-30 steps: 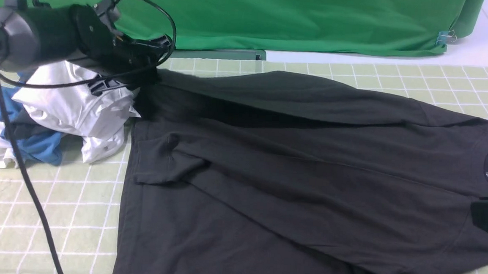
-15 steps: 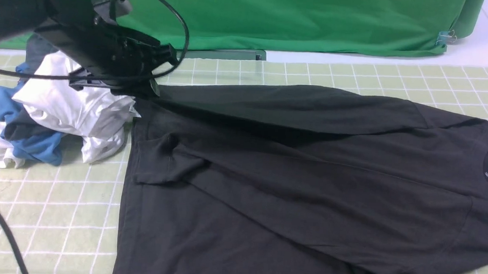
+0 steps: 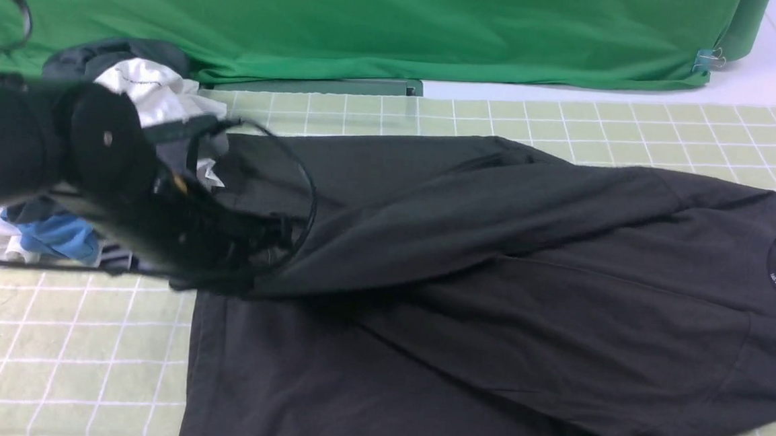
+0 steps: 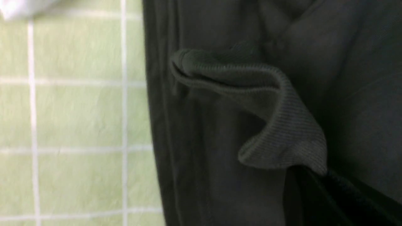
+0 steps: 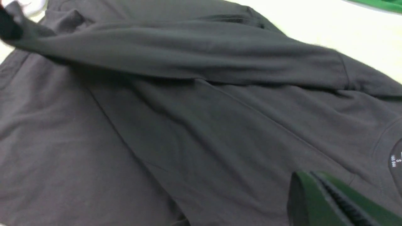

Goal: Fold a long-sleeved shirt over a green coffee tablecloth.
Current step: 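Fold the left side of the dark shirt inward over its body with the left gripper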

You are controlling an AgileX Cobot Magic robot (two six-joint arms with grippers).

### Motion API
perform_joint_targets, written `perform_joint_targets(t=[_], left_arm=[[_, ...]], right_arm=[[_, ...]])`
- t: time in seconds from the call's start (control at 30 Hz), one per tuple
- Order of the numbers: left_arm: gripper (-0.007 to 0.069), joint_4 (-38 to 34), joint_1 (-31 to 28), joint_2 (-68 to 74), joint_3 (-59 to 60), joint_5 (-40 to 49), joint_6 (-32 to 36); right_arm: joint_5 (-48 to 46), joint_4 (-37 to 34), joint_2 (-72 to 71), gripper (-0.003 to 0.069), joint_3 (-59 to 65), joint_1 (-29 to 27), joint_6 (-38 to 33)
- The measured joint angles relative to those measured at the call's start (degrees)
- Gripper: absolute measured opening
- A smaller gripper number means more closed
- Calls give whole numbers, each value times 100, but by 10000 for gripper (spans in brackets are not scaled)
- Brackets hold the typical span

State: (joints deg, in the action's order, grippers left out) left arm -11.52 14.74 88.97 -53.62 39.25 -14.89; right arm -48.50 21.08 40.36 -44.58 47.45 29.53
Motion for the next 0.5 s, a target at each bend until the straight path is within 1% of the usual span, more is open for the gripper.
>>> perform_joint_targets(t=[0.13,0.33,0.43,0.5], left_arm=[[25,1,206,-31,227,-30,-33],[27,-46,486,-31,260,39,-211],[48,-52,524,-31,260,76,-270],[80,-52,530,-31,260,162,-303]], right_arm=[[12,-23,0,-1,0,0,0],[35,-67,0,3,0,0,0],[35,-90,0,6,0,0,0],[35,-95,0,9,0,0,0]])
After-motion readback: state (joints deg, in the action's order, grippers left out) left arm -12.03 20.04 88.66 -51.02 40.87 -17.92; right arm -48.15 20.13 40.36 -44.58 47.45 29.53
